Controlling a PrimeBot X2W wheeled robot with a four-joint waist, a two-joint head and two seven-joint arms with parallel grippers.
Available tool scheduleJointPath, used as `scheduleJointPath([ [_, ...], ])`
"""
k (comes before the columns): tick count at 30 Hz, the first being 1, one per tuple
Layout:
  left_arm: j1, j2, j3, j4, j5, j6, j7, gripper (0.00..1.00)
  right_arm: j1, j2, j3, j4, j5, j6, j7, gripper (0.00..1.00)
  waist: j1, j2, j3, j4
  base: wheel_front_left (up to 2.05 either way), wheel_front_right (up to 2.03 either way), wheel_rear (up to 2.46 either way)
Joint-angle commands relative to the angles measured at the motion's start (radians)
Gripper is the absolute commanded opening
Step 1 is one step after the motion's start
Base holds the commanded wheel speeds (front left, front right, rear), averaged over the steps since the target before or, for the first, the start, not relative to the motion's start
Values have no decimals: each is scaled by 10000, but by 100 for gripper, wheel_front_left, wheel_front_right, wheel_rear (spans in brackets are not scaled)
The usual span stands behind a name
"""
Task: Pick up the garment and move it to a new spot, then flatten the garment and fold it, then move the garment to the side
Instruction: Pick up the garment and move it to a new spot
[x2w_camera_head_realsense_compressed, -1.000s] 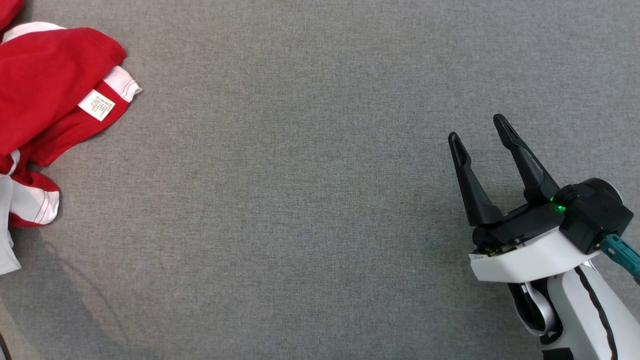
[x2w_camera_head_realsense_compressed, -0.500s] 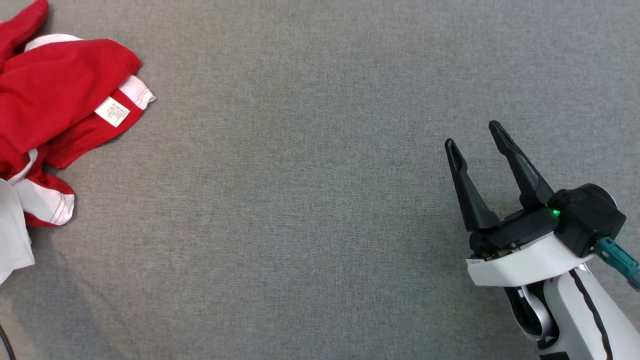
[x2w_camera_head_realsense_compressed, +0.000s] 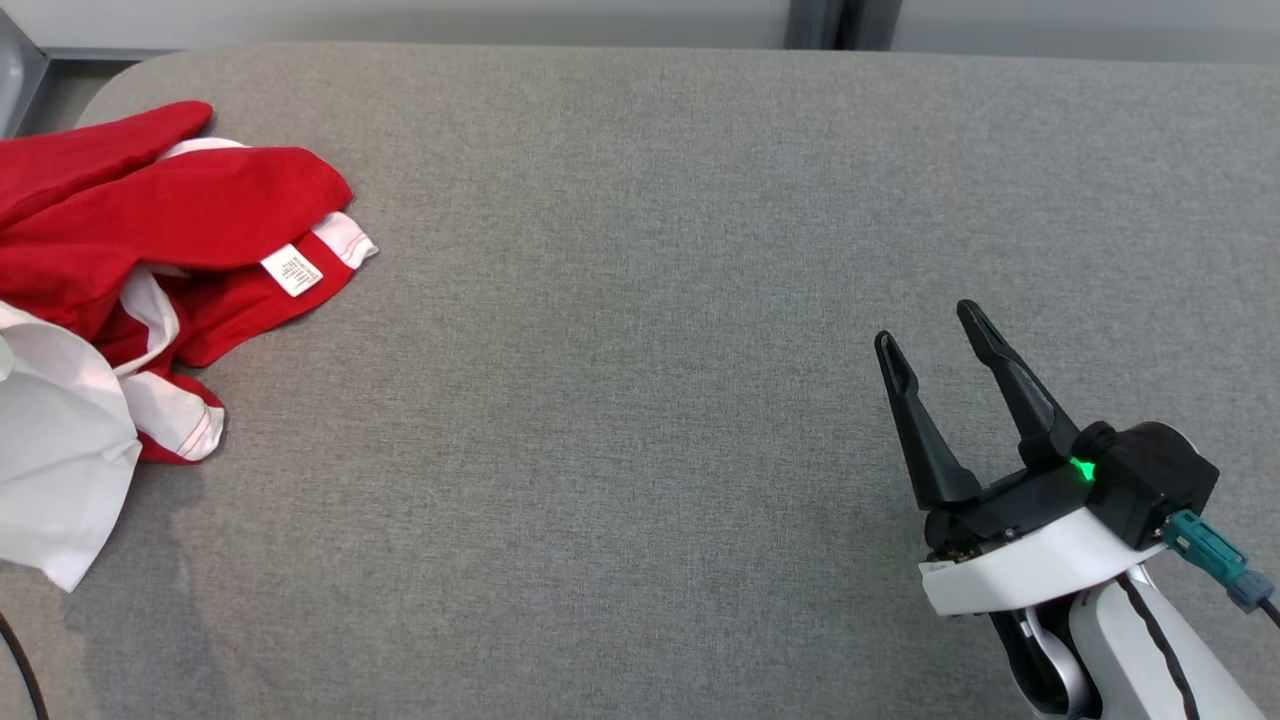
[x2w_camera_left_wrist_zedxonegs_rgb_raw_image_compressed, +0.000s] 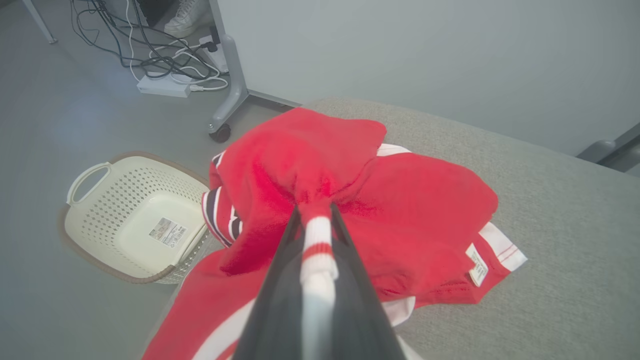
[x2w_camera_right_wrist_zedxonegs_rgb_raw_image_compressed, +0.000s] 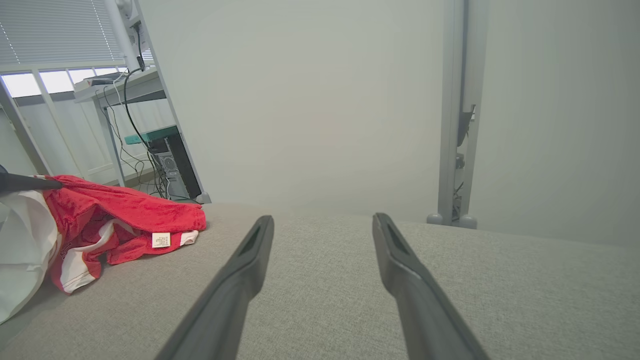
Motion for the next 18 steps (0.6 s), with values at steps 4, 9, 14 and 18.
scheduleJointPath([
  [4,-66,174,-506,-707,-148,-17,-207,0,242,71,-72,9,111,49,-56,100,0,0,-512,27,0,0,0],
  [9,-322,299,-1154,-1677,-271,-17,-432,0,491,204,-183,-13,157,49,-56,100,0,0,-934,-81,0,0,0],
  [14,-484,348,-1811,-2623,-345,-17,-560,0,790,411,-355,-26,190,49,-56,100,0,0,-1383,-350,0,0,0],
  [18,-489,267,-2235,-3267,-464,-17,-594,0,1013,505,-446,-63,206,49,-56,100,0,0,-1736,-681,0,0,0],
])
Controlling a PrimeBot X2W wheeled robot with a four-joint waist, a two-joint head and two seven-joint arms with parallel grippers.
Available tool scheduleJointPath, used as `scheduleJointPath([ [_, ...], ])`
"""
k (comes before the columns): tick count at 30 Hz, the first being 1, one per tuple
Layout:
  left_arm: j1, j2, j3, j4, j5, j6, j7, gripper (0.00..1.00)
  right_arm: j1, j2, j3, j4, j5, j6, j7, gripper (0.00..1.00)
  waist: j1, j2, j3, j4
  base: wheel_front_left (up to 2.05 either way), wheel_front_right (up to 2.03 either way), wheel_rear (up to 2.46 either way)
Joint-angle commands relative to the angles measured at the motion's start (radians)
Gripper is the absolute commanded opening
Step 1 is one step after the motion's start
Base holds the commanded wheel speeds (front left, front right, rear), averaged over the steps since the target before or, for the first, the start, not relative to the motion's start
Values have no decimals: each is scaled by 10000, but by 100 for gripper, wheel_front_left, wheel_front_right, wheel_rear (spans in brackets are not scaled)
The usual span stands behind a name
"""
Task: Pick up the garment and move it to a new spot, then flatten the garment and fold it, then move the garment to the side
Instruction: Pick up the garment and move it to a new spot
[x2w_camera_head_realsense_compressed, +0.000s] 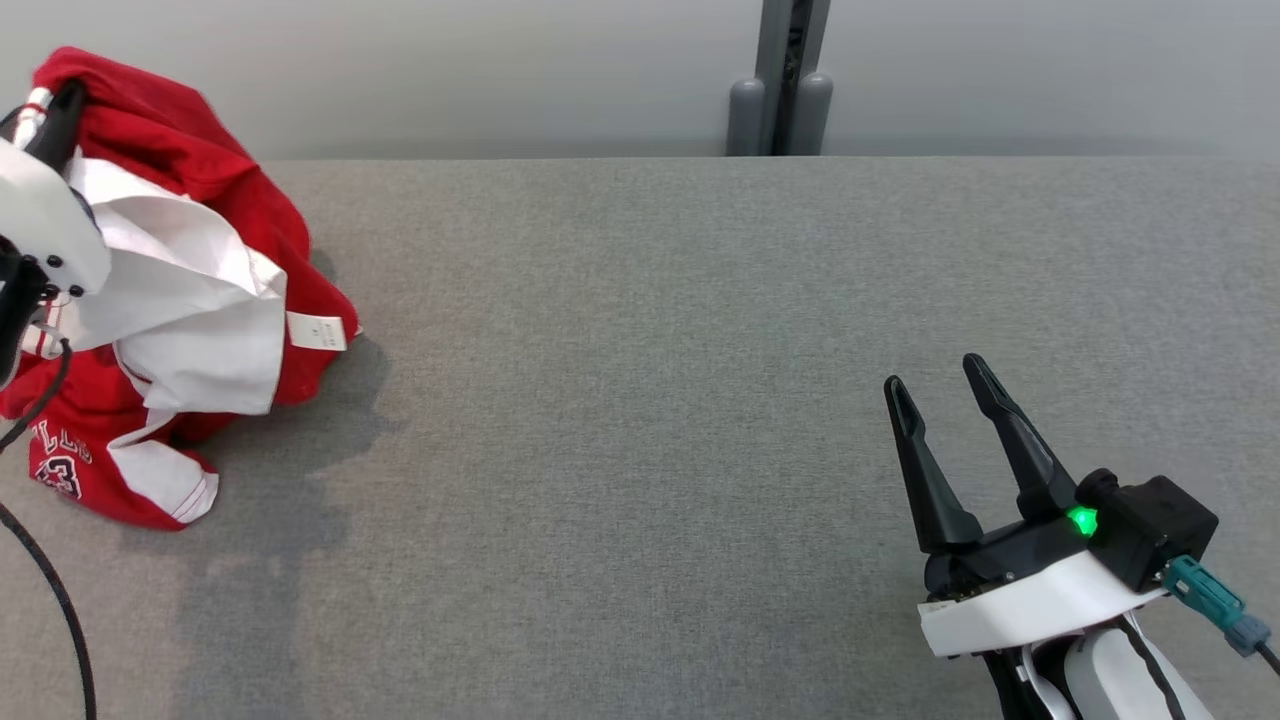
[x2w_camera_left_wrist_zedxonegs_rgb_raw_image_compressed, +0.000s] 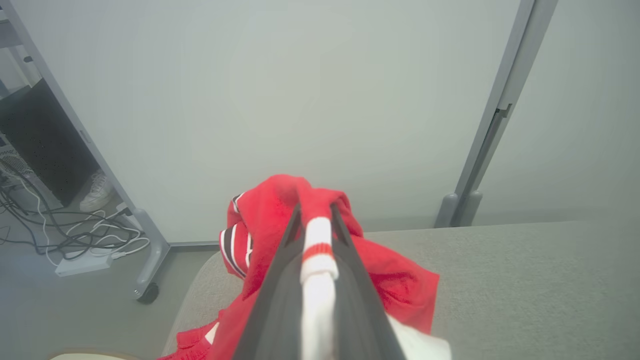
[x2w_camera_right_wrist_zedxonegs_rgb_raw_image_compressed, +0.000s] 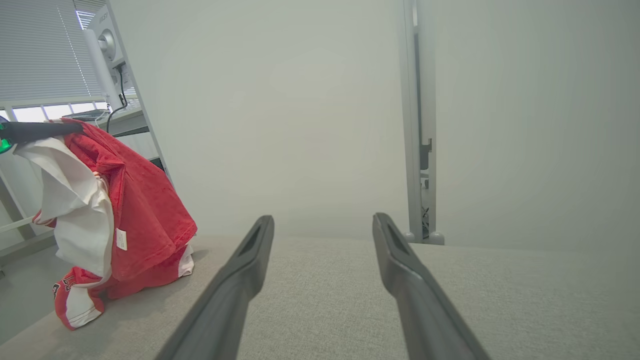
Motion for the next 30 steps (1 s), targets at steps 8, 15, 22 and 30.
scheduleJointPath([
  [8,240,-399,-789,-1487,-214,-17,227,0,489,100,-239,-43,64,49,-56,100,0,0,-769,-1074,0,0,0],
  [15,691,-999,-1438,-2896,-244,9,441,0,650,73,-432,-91,84,49,-56,100,0,0,-1027,-2098,0,0,0],
  [22,1213,-1448,-1809,-3921,-189,229,352,0,691,34,-670,-195,25,49,-56,100,0,0,-938,-2907,0,0,0],
  [30,1930,-1975,-2194,-4036,-34,541,-49,0,630,-15,-846,-278,-3,49,-56,100,0,0,-681,-3327,0,0,0],
])
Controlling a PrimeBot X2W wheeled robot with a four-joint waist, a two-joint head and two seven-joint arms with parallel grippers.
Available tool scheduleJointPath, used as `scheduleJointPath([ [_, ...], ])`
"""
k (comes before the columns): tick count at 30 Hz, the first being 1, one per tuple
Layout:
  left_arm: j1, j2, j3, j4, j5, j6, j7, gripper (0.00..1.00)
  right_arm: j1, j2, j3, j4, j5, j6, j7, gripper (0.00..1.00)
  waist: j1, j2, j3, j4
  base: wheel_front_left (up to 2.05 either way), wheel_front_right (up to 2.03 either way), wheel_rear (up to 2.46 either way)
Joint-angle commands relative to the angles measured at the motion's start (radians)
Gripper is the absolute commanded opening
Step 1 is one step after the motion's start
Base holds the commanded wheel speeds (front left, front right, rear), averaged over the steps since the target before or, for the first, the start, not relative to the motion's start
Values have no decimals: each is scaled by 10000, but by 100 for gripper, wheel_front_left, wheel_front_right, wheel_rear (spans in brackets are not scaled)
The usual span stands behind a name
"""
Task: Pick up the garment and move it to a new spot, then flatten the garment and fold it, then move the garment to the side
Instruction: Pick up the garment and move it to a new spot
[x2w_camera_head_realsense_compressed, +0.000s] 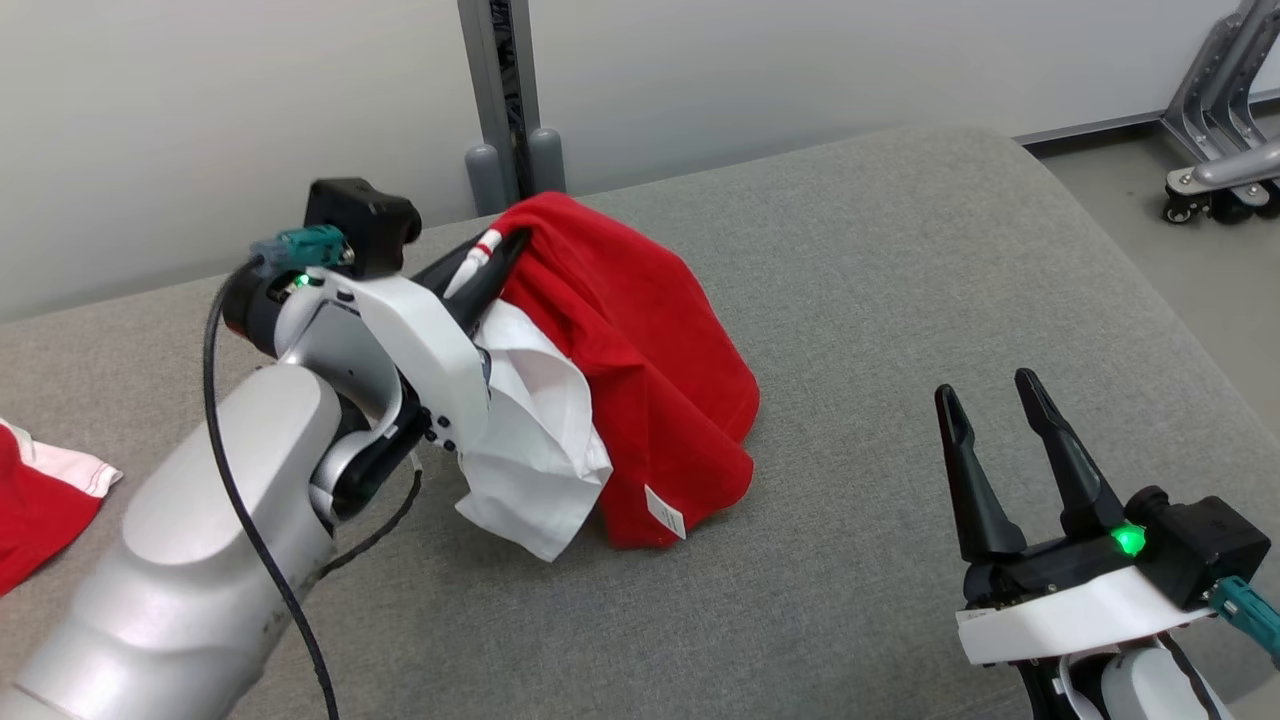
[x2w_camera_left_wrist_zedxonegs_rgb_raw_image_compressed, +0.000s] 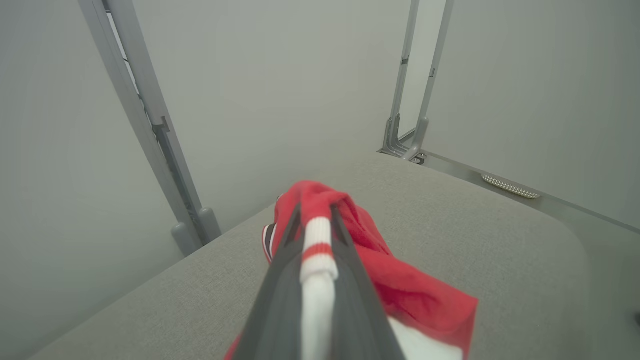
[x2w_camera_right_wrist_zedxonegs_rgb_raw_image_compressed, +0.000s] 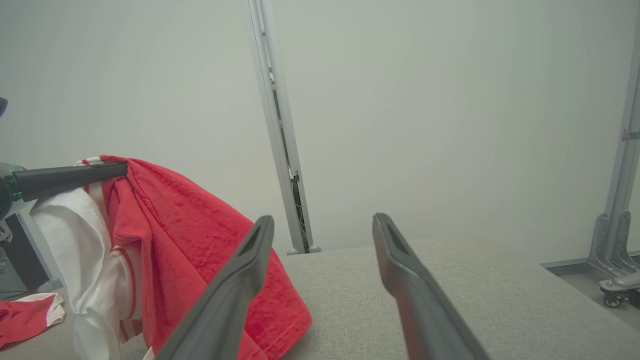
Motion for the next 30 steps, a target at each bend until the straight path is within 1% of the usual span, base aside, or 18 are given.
scheduleJointPath([
  [1,99,-7,-24,86,107,80,-132,0,-68,-61,-53,-18,-54,48,-56,100,0,0,99,-70,0,0,0],
  [5,485,-473,-352,782,414,231,-701,0,-174,-38,-54,-46,-76,49,-56,100,0,0,336,-103,0,0,0],
  [10,695,-1033,-676,2326,965,450,-1840,0,-267,6,44,1,-113,49,-56,100,0,0,552,-61,0,0,0],
  [15,736,-1655,-681,4040,858,195,-2810,0,-347,-9,166,107,-87,49,-56,100,0,0,736,102,0,0,0],
  [19,545,-2034,-581,5016,699,-125,-3319,0,-395,-48,197,144,-80,49,-56,100,0,0,787,271,0,0,0],
  [20,462,-2101,-556,5192,661,-178,-3394,16,-380,-75,193,152,-79,49,-56,100,0,0,778,332,0,0,0],
  [21,385,-2162,-545,5339,650,-223,-3458,38,-368,-96,196,165,-80,48,-56,100,0,0,765,394,0,0,0],
  [22,353,-2231,-543,5477,642,-264,-3513,86,-363,-117,200,182,-80,49,-56,100,0,0,739,455,0,0,0],
  [23,329,-2289,-527,5580,636,-301,-3560,100,-354,-136,214,199,-77,49,-56,100,0,0,704,511,0,0,0],
  [27,303,-2434,-403,5672,643,-406,-3694,100,-251,-179,268,277,-39,49,-56,100,0,0,498,724,0,0,0],
  [30,460,-2465,-231,5470,673,-451,-3719,100,-155,-219,307,323,10,49,-56,100,0,0,322,876,0,0,0],
])
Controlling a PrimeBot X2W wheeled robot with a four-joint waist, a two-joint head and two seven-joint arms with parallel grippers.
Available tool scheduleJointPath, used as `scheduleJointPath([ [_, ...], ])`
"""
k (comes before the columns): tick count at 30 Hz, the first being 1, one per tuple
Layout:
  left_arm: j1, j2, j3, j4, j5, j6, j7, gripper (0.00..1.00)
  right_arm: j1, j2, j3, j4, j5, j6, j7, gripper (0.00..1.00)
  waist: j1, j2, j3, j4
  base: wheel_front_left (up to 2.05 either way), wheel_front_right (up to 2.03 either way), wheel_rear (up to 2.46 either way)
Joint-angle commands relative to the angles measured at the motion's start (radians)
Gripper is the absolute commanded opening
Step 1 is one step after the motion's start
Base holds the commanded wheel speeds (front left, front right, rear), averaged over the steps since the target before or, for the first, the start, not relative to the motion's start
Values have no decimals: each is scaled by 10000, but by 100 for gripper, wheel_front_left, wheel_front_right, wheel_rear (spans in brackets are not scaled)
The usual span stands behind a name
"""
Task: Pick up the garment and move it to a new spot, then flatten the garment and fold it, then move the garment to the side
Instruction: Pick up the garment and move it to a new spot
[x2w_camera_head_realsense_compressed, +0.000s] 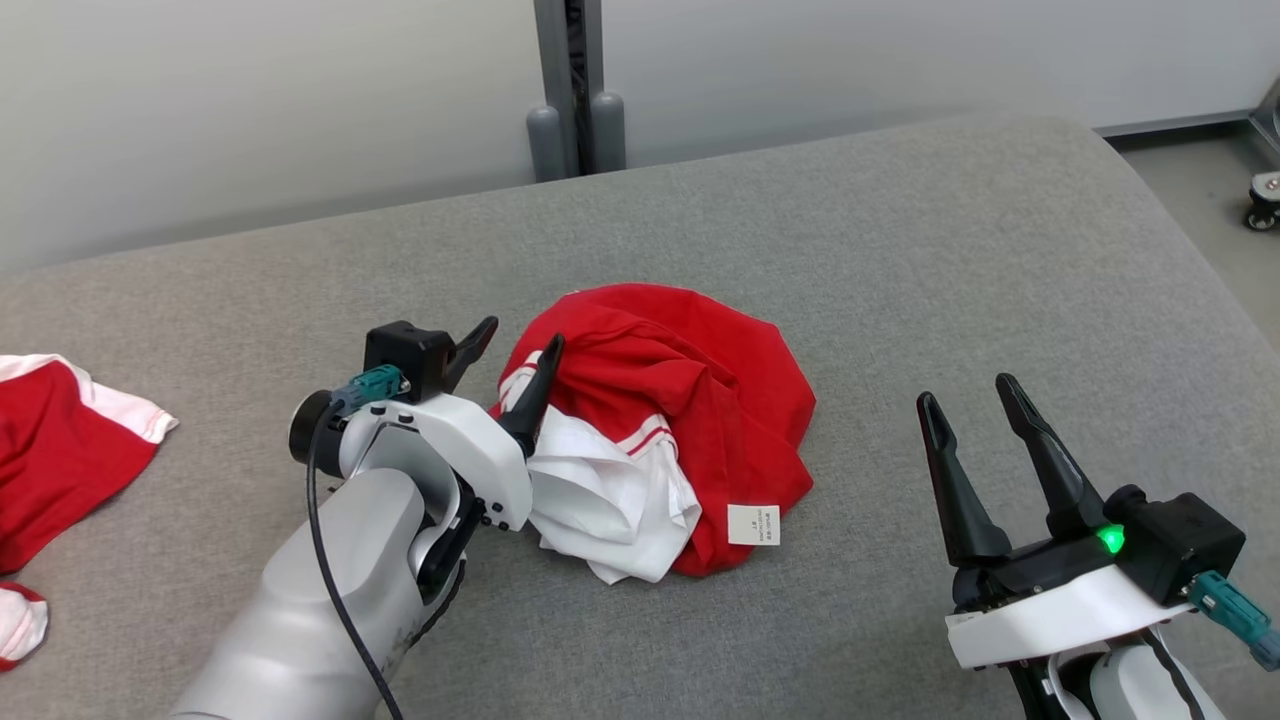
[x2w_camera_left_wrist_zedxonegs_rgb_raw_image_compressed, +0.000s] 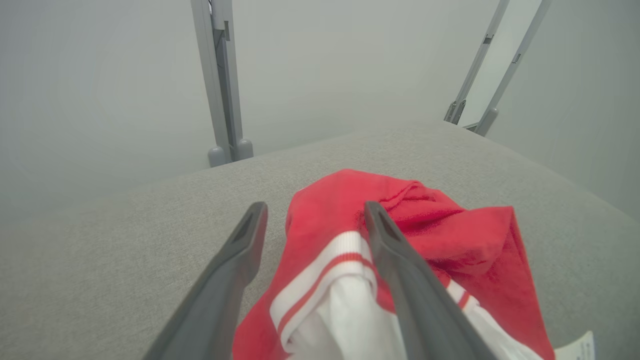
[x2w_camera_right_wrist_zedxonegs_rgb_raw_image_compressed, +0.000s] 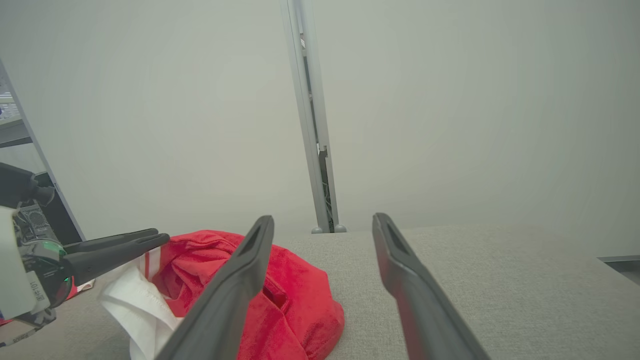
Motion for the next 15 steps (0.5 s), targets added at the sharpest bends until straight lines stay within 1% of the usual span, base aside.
scheduleJointPath([
  [1,182,62,201,-251,56,-30,-52,100,98,-89,-30,26,51,49,-56,100,0,0,-185,170,0,0,0],
  [7,889,540,782,-1410,532,-63,-51,100,322,-168,-79,13,101,49,-56,100,0,0,-492,408,0,0,0],
  [9,1215,793,1027,-1902,744,34,-54,100,456,-185,-98,5,104,48,-54,100,0,0,-574,489,0,0,0],
  [10,1215,793,1027,-1902,744,34,-54,100,456,-185,-98,5,104,48,-54,100,0,0,-574,489,0,0,0],
  [12,1598,1014,1348,-2490,890,187,-53,100,496,-197,-141,-15,107,49,-56,100,0,0,-634,574,0,0,0],
  [15,2305,1286,1889,-3427,1105,542,-53,100,658,-204,-215,-59,118,48,-54,100,0,0,-718,735,0,0,0],
])
